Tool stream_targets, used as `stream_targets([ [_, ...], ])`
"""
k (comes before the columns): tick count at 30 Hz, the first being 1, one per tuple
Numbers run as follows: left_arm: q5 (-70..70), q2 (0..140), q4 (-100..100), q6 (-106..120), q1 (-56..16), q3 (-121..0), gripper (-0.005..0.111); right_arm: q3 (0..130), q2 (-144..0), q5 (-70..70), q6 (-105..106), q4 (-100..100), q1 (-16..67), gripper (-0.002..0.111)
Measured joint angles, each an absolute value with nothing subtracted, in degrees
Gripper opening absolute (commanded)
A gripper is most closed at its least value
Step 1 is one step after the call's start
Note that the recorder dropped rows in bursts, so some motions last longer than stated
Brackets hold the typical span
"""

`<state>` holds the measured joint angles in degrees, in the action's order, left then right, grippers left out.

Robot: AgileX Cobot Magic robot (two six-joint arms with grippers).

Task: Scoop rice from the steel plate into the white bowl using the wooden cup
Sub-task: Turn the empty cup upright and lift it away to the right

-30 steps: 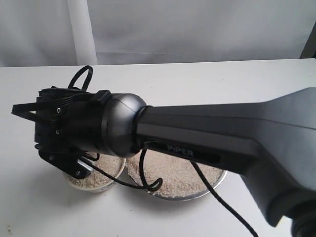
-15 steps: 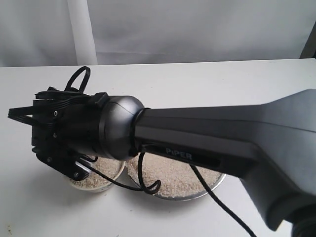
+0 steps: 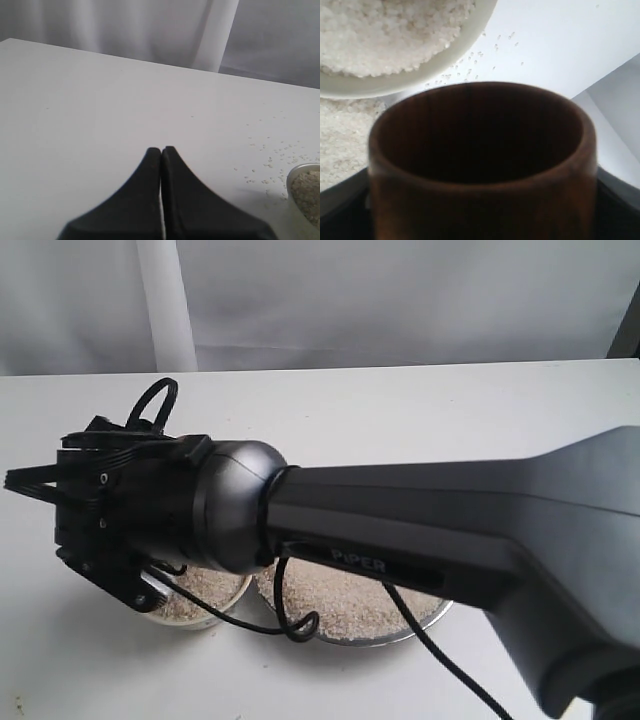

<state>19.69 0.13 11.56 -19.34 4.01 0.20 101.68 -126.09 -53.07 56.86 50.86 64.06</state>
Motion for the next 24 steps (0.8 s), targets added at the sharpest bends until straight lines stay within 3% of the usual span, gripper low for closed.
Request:
stream_targets([
  [9, 19.69, 0.13, 11.56, -19.34, 4.01, 0.20, 0.000, 101.68, -121.76, -53.07, 41.21, 40.32, 62.74, 0.000],
  [16, 19.69, 0.13, 11.56, -19.34, 4.01, 0.20, 0.000, 101.53, -114.18, -52.89, 33.14, 23.32, 56.53, 0.000],
  [24, 19.69, 0.13, 11.56, -19.34, 4.01, 0.20, 0.000, 87.41, -101.69, -36.15, 29.76, 8.82, 49.18, 0.000],
])
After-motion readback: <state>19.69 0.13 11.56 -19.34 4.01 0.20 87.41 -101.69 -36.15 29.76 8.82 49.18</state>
